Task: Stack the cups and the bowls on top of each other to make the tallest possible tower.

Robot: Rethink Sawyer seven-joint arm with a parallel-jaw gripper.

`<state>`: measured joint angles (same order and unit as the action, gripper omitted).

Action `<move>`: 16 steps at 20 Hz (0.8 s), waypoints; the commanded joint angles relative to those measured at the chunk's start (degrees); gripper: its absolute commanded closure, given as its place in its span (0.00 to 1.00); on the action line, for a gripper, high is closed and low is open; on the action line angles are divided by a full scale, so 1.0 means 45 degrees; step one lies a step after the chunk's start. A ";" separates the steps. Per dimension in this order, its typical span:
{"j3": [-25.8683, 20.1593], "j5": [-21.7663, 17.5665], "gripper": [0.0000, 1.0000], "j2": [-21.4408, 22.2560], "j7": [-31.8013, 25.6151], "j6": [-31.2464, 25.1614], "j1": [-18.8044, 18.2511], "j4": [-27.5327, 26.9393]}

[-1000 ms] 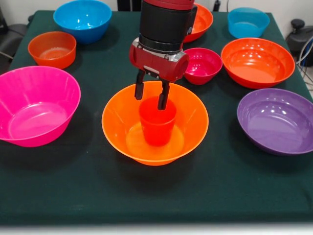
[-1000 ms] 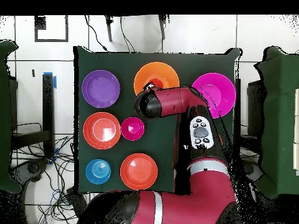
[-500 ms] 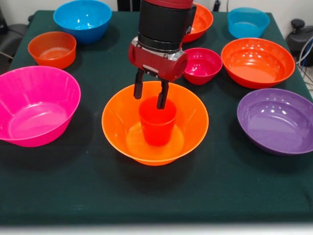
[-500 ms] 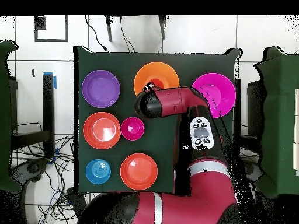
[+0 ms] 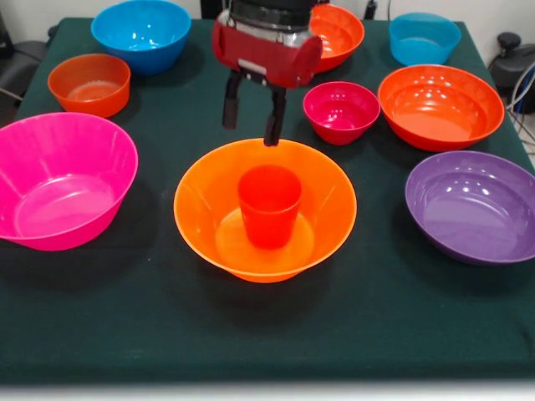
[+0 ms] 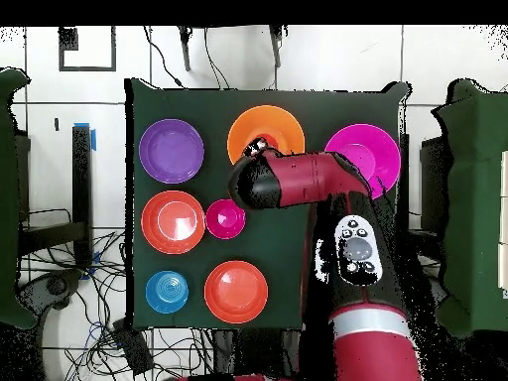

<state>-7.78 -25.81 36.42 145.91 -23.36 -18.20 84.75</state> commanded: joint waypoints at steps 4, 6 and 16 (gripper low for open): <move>-0.1344 0.0220 0.00 0.2059 -0.2139 -0.1525 -0.0618 0.2795; -0.1271 0.0099 0.00 0.2201 -0.1857 -0.1002 -0.0684 0.3550; -0.0579 -0.0874 0.00 0.3763 -0.0862 0.1187 -0.0499 0.7079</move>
<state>-8.32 -24.94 49.50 145.91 -21.83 -20.94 101.28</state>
